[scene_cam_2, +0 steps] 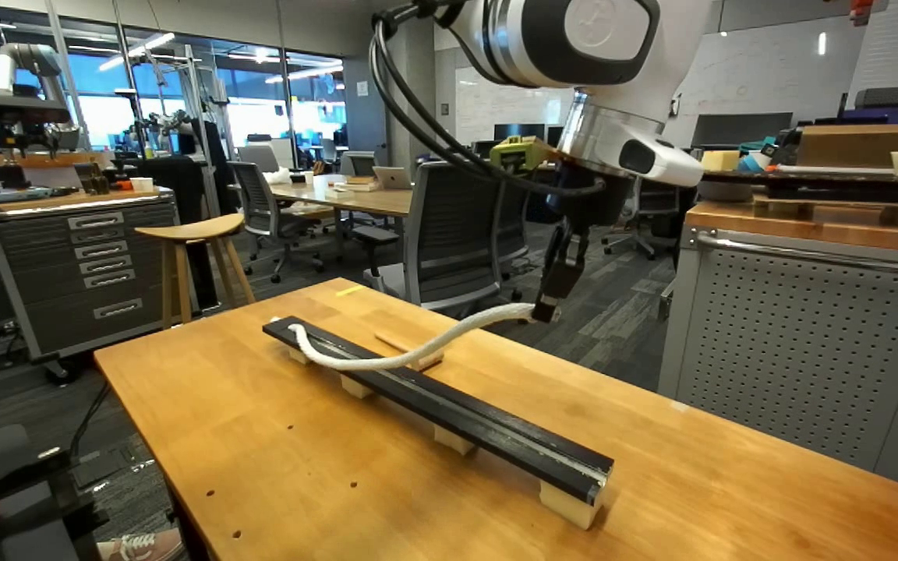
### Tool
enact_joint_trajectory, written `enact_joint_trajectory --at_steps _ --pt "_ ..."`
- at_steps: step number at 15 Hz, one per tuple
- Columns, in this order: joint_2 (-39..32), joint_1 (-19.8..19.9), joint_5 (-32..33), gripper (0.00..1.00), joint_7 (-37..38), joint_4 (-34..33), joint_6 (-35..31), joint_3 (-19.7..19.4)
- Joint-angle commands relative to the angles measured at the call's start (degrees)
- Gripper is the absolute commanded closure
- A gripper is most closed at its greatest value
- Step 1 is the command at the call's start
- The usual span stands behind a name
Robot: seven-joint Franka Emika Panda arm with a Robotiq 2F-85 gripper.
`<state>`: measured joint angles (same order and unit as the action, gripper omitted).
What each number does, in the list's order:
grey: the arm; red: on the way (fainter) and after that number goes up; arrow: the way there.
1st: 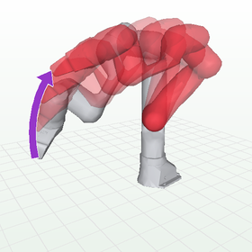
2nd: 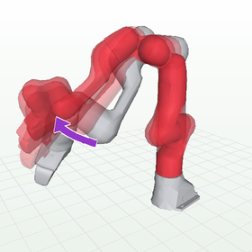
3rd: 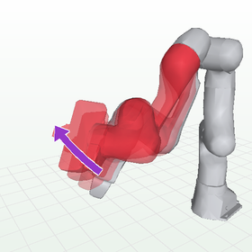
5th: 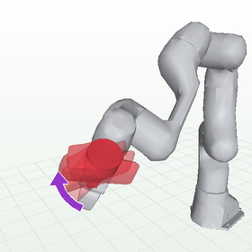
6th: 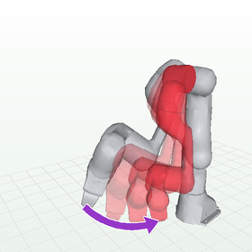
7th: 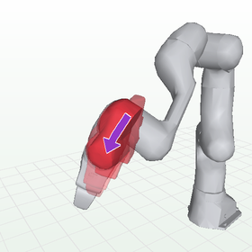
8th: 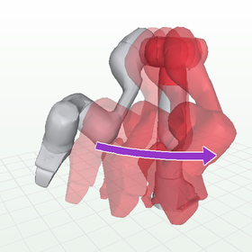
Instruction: Pick up the white rope and arrange it neatly on the board
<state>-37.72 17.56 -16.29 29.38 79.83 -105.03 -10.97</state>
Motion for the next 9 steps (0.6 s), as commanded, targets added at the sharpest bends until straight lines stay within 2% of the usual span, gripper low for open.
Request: enact_joint_trajectory --at_steps 1,9 --pt "-2.4 1.7 -3.5 0.97 2.9 -6.0 4.0 -0.3" --pt "-10.2 3.1 -4.5 0.97 7.4 -14.9 7.8 0.1"
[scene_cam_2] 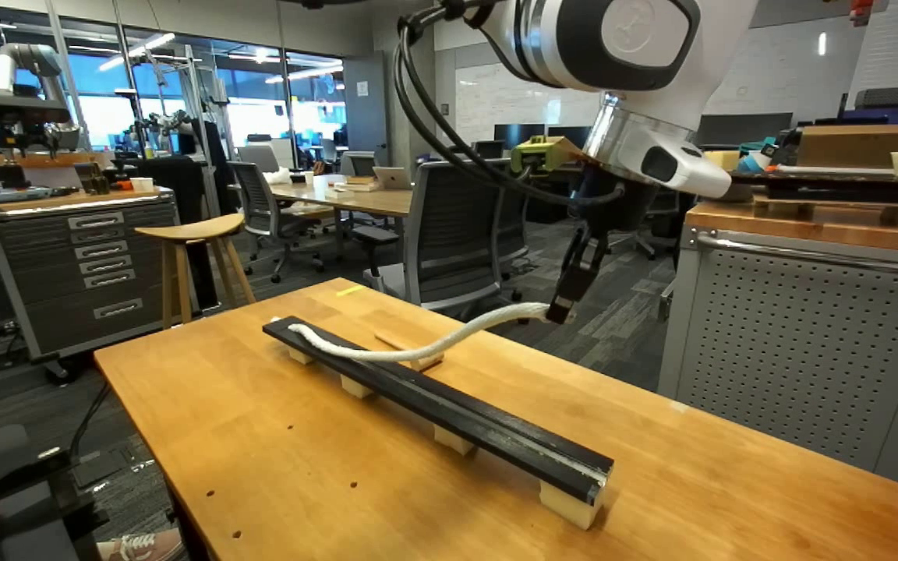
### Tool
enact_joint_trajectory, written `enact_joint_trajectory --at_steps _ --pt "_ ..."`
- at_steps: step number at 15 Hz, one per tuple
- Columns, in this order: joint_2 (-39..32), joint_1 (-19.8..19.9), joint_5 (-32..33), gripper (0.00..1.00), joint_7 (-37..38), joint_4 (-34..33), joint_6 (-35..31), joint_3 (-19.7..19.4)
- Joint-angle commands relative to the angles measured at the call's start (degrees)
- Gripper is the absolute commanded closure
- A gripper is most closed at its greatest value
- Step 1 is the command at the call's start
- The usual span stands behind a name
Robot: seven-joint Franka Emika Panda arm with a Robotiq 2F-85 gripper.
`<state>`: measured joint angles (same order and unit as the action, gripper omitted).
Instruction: Pick up the white rope and arrange it neatly on the board
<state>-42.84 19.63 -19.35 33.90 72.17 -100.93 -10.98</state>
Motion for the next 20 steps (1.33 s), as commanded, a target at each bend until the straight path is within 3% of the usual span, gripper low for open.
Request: enact_joint_trajectory --at_steps 1,11,20 --pt "-6.2 1.3 -1.6 0.97 3.4 -8.3 4.2 0.2" --pt "-12.4 5.0 -1.4 0.97 7.2 -14.8 5.0 0.2" --pt "-18.2 4.5 0.9 0.97 9.5 -17.6 6.4 -0.6"
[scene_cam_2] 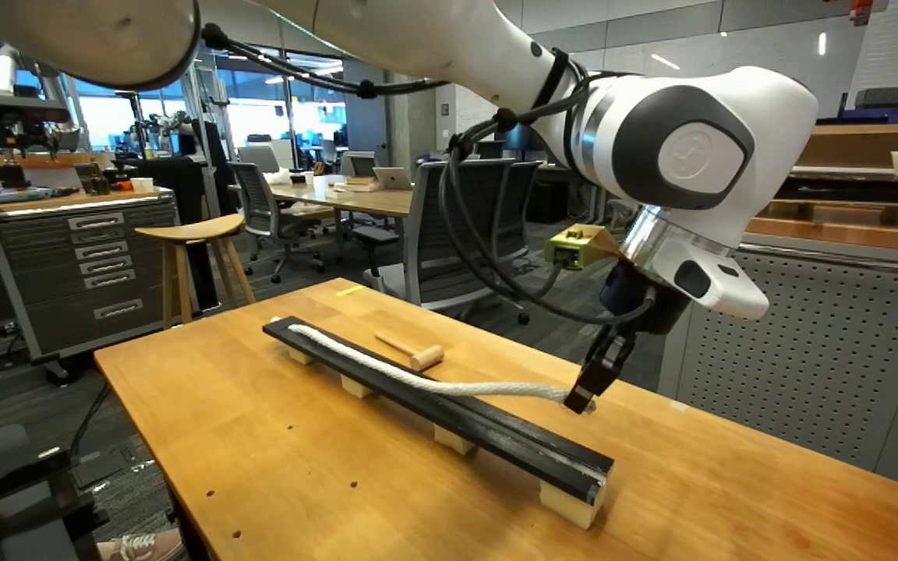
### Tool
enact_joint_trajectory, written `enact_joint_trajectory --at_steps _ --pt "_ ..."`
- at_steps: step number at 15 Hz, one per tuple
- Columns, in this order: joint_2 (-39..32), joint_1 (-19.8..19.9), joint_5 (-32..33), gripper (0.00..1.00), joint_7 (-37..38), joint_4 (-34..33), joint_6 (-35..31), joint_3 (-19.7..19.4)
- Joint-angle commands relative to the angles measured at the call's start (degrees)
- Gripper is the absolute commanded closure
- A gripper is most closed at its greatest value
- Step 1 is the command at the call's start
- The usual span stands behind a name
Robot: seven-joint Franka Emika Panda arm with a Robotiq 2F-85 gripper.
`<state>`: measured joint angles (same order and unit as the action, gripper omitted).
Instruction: Pick up the white rope and arrange it neatly on the board
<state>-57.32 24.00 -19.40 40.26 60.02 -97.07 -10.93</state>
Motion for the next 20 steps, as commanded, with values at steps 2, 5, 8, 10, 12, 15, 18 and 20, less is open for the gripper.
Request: enact_joint_trajectory --at_steps 2,5,8,10,12,15,18,20 --pt "-4.9 0.2 1.2 0.97 4.6 -6.3 2.3 -0.8" --pt "-6.5 0.6 1.5 0.97 6.8 -7.9 2.2 -0.8" --pt "-7.8 0.9 1.6 0.97 9.1 -9.3 1.7 -0.9" --pt "-8.6 1.0 1.9 0.97 10.7 -10.2 1.2 -1.0" --pt "-9.0 0.8 2.7 0.97 12.1 -10.4 0.8 -1.3" --pt "-8.8 0.0 3.6 0.97 13.4 -9.0 0.1 -2.2" --pt "-8.7 -0.1 4.9 0.97 14.4 -8.2 -0.3 -2.2" --pt "-8.6 -0.1 5.2 0.97 14.7 -7.9 -0.6 -2.1"
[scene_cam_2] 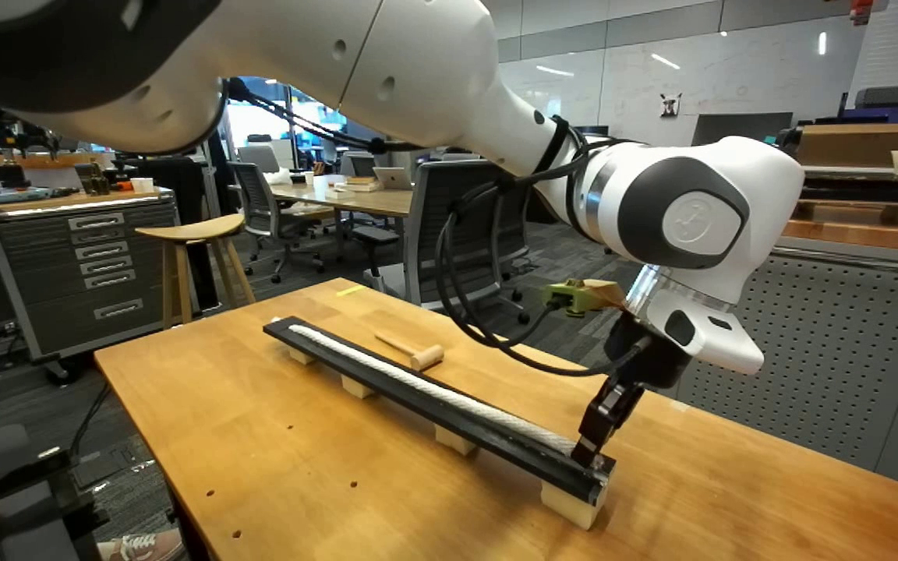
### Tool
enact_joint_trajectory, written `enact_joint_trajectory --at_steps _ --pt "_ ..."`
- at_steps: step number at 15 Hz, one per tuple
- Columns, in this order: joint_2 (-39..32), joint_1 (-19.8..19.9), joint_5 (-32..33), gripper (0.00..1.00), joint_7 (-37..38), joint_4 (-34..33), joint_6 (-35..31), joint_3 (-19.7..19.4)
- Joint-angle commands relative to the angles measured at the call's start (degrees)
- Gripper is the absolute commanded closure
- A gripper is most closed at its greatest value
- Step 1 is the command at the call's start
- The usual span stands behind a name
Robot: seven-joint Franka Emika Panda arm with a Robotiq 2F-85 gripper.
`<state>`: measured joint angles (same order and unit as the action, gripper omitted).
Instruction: Pick up the white rope and arrange it neatly on the board
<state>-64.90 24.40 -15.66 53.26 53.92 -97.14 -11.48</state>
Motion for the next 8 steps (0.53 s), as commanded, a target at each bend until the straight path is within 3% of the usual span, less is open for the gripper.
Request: enact_joint_trajectory --at_steps 1,8 --pt "-1.0 -0.5 1.6 0.97 1.7 -1.7 -0.7 -1.4" --pt "-0.6 -0.7 1.7 0.97 1.9 -0.8 -2.7 -1.2"
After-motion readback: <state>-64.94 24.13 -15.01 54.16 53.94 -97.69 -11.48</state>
